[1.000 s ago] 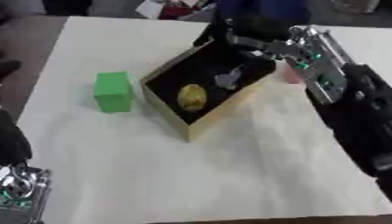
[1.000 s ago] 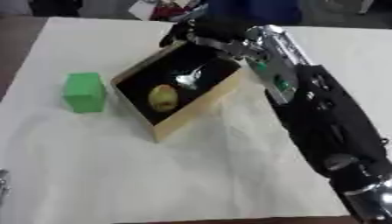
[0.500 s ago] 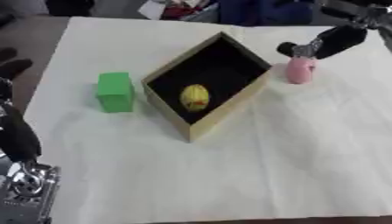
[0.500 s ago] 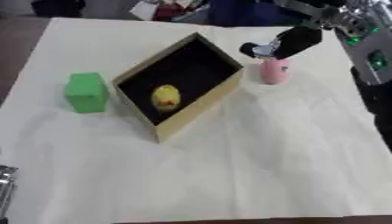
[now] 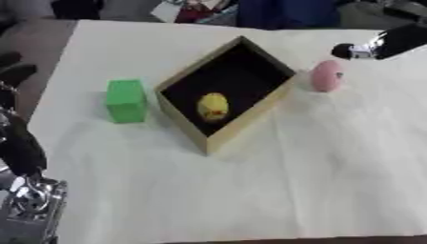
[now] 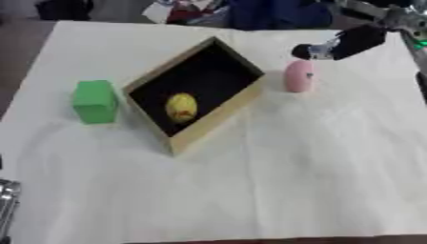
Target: Pick up objects on the table and place them in the box.
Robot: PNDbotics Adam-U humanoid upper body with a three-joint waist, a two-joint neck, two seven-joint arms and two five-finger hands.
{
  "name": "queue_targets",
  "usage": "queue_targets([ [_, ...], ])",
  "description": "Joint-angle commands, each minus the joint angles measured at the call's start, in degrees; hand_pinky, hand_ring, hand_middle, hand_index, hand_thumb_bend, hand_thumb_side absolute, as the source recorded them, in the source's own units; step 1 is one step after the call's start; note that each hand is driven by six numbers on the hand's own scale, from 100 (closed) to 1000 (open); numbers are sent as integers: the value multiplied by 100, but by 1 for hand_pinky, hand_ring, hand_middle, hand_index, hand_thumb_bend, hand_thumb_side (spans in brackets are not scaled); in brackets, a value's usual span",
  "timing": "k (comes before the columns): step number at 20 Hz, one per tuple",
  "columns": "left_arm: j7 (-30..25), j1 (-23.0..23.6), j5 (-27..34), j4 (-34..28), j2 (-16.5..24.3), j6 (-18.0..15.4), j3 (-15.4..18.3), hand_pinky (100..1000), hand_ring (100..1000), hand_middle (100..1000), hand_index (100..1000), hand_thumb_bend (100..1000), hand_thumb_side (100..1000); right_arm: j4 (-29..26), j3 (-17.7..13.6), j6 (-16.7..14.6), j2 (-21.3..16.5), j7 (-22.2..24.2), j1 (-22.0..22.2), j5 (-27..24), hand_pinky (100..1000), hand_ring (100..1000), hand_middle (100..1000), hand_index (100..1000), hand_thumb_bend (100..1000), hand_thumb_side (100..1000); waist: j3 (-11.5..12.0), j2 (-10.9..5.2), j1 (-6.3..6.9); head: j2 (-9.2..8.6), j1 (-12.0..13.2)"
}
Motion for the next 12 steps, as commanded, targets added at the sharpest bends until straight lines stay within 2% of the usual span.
queue_targets([
  [1,-12,-25,-18,-102,87,17,32,752,617,633,820,226,1000,219,-56,-73,-121,-115,-101,300,944,922,846,917,514,829,10,-131,9,-36,14],
  [12,-53,-43,-8,-102,67,20,14,752,617,635,820,224,1000,1160,-102,-241,256,-716,-266,1440,927,920,837,903,526,943,58,-88,14,-58,-15],
])
